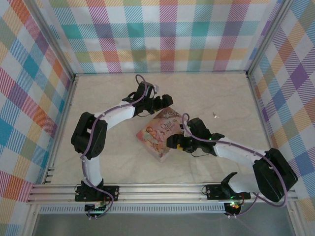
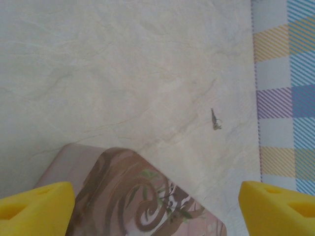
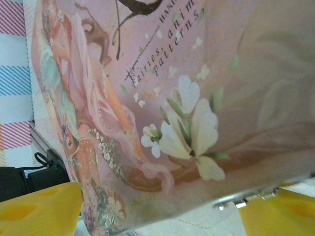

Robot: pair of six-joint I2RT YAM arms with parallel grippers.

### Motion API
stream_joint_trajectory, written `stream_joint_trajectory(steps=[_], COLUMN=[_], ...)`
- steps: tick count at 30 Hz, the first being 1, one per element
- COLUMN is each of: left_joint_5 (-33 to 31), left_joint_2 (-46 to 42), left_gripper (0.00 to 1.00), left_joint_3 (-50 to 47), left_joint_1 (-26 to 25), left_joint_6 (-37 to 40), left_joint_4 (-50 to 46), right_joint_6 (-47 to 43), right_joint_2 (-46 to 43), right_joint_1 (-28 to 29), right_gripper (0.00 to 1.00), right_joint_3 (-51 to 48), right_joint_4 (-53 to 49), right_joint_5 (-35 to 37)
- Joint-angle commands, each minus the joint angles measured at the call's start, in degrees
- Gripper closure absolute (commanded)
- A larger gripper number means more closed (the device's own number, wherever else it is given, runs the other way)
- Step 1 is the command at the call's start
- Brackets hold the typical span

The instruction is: Unlock the padlock with the key

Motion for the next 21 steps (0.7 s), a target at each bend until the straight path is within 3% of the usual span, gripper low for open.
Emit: stream_joint_trajectory(steps=[1,7,9,16,21], left_joint_5=[-4.82,-7.7,-8.08,-7.25,-5.61], left_joint_2=[-7.9,-18.3,-22.41,-36.57,-42.82], left_gripper=[0.09,0.06,0.05,0.03,0.01], left_joint_3=[0.17,-5.92,-9.75,-23.8,-32.15], left_joint_1=[0.63,0.64,0.32,-2.0,-4.7], left_joint_6=[4.96,6.01,5.29,0.87,-5.54], left_joint_4=[-8.85,-19.63,-21.76,-23.93,-19.65], right_joint_6=[-3.46,-8.6,-10.69,-17.26,-20.45], right_joint_2=[-5.27,-9.49,-8.76,-0.85,7.55], right_joint_1=[0.21,-1.69,-4.0,-13.38,-18.47], right_gripper=[0.13,0.0,0.0,0.0,0.0], right_joint_3=[3.59,9.08,11.53,20.2,26.06], right_joint_4=[-7.0,-17.42,-19.65,-21.85,-21.3], right_joint_5=[3.58,8.88,9.13,6.71,5.4])
